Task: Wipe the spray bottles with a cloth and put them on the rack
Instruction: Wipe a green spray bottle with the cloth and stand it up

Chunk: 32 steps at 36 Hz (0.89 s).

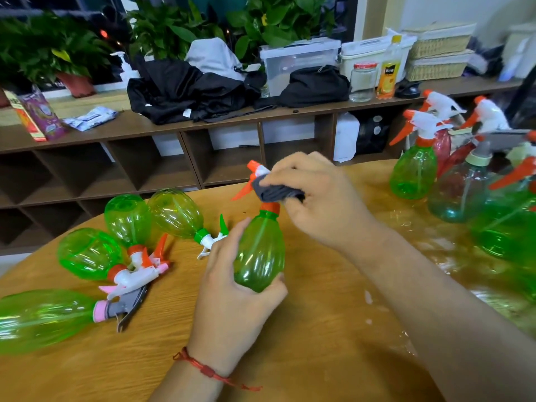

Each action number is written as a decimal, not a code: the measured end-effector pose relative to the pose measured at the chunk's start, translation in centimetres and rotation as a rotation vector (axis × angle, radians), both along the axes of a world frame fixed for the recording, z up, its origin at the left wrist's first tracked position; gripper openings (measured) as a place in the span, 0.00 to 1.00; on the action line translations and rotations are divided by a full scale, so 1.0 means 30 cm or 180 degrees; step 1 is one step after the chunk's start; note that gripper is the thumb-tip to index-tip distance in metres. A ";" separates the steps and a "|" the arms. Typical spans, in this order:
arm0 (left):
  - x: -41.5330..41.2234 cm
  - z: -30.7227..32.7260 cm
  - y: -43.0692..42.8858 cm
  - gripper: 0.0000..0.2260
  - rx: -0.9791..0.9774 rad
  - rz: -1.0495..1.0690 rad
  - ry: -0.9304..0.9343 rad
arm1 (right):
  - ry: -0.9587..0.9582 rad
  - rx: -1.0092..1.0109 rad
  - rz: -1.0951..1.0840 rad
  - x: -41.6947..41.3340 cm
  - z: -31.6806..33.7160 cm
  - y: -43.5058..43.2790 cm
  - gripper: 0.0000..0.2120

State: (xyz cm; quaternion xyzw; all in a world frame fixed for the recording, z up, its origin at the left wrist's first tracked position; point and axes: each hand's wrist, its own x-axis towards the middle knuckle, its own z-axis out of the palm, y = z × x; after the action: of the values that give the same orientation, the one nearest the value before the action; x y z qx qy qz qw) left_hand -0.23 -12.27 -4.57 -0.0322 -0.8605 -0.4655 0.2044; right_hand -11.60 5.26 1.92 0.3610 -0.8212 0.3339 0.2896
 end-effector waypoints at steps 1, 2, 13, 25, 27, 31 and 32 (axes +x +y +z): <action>-0.004 -0.001 -0.008 0.40 0.0114 0.0041 -0.0019 | -0.0114 0.0118 0.0084 -0.001 0.006 0.002 0.21; -0.008 0.001 -0.015 0.40 0.0230 0.0057 -0.0032 | -0.0207 0.0157 0.0150 -0.003 0.014 0.006 0.20; -0.003 0.013 -0.012 0.39 0.0549 0.0037 0.0006 | -0.0310 -0.0020 0.0305 -0.018 0.025 0.038 0.19; -0.004 0.026 -0.024 0.38 0.1040 -0.0254 0.0155 | -0.1643 -0.1438 0.0530 -0.058 0.037 0.057 0.15; -0.002 0.038 -0.025 0.38 0.1209 -0.0416 0.0143 | -0.1985 -0.2095 0.0784 -0.071 0.047 0.073 0.14; 0.011 0.050 -0.016 0.37 0.1287 -0.0649 0.0123 | -0.2085 -0.2258 0.1180 -0.057 0.045 0.049 0.17; 0.014 0.052 -0.017 0.37 0.1312 -0.0649 0.0109 | -0.2152 -0.2228 0.1226 -0.053 0.044 0.045 0.17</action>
State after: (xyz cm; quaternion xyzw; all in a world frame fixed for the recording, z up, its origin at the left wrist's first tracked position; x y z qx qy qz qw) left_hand 0.19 -12.78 -3.00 -0.0845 -0.7359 -0.6491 0.1731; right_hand -13.18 6.61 3.25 0.2591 -0.6268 0.7334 0.0450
